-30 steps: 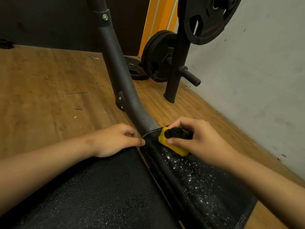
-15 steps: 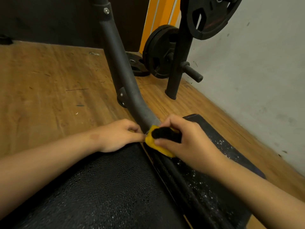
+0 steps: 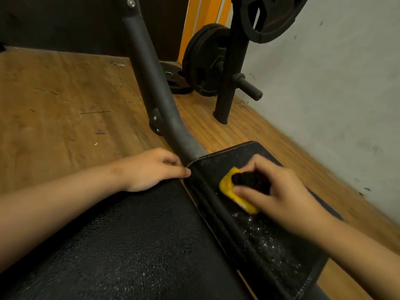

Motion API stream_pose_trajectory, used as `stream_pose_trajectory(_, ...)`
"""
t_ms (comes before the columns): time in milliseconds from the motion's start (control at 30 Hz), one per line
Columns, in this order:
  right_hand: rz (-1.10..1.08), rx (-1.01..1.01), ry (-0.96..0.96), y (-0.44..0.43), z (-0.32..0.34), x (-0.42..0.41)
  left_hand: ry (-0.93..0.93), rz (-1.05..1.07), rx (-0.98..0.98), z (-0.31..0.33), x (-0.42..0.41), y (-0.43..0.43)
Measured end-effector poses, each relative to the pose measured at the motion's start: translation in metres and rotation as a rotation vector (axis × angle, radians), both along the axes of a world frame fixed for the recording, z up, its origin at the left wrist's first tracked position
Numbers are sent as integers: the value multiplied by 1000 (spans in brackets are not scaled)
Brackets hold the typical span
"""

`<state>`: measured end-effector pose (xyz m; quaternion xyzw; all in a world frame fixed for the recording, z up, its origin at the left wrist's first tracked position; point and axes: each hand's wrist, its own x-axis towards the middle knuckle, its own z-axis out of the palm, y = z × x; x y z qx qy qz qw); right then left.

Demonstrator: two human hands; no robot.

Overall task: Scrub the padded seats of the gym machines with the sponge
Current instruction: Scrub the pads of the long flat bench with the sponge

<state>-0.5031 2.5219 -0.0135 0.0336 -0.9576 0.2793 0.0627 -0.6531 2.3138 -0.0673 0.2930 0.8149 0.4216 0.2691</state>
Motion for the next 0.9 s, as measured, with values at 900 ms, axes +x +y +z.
stream_pose_trajectory(900, -84, 14, 24, 25, -2, 55, 174, -164, -30, 5, -1, -2)
